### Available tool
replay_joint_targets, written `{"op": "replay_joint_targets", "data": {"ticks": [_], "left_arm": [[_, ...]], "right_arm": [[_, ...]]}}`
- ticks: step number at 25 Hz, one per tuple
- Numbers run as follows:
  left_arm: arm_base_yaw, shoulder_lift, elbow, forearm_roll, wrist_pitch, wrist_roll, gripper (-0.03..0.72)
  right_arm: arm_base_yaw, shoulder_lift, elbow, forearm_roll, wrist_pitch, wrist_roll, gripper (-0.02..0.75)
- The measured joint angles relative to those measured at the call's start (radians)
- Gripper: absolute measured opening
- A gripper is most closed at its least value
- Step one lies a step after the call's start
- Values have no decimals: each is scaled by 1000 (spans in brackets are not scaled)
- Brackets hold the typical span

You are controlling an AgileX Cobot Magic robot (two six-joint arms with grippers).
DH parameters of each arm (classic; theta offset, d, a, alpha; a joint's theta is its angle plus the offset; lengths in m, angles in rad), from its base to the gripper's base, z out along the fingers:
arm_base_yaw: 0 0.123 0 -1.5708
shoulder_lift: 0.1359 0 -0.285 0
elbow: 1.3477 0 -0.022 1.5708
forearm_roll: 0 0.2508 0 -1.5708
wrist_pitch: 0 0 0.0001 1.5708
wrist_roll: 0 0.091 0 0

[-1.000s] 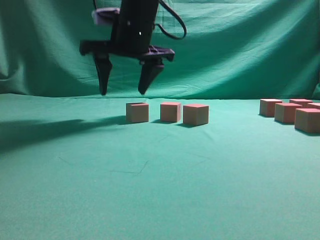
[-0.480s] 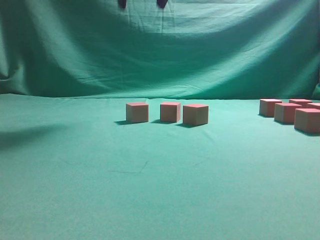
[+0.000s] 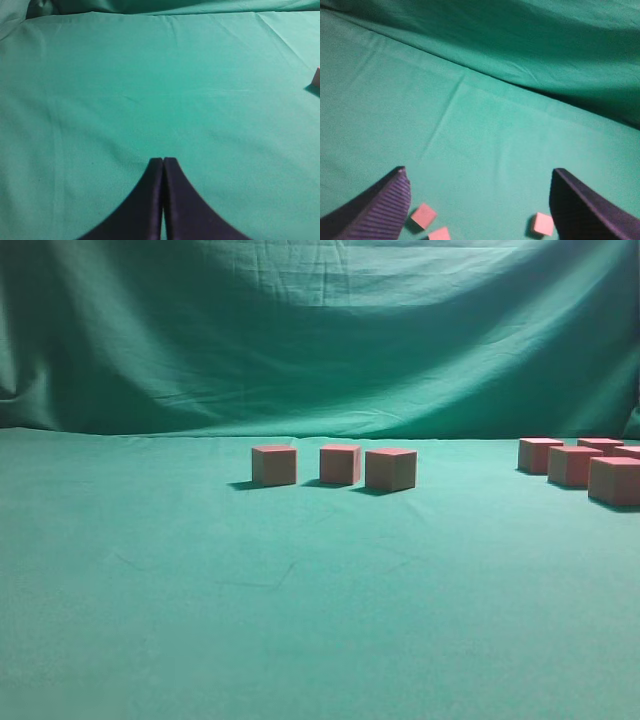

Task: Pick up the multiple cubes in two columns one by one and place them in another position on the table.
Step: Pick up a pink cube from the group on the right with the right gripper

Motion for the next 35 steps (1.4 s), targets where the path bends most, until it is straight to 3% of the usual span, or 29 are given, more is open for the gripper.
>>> {"op": "replay_joint_targets", "data": {"ticks": [14, 20, 26, 31, 35], "left_arm": [[0, 0, 0, 0, 0, 0, 0], [0, 0, 0, 0, 0, 0, 0], [0, 0, 0, 0, 0, 0, 0], [0, 0, 0, 0, 0, 0, 0], [0, 0, 0, 0, 0, 0, 0]], "right_arm": [[-251, -408, 835, -3, -8, 121, 529], [-342, -473, 1118, 35, -94, 164, 529], [-399, -452, 1241, 96, -223, 135, 529], [-404, -367, 1257, 182, -265, 18, 529], [-405, -289, 1257, 173, -307, -13, 529]]}}
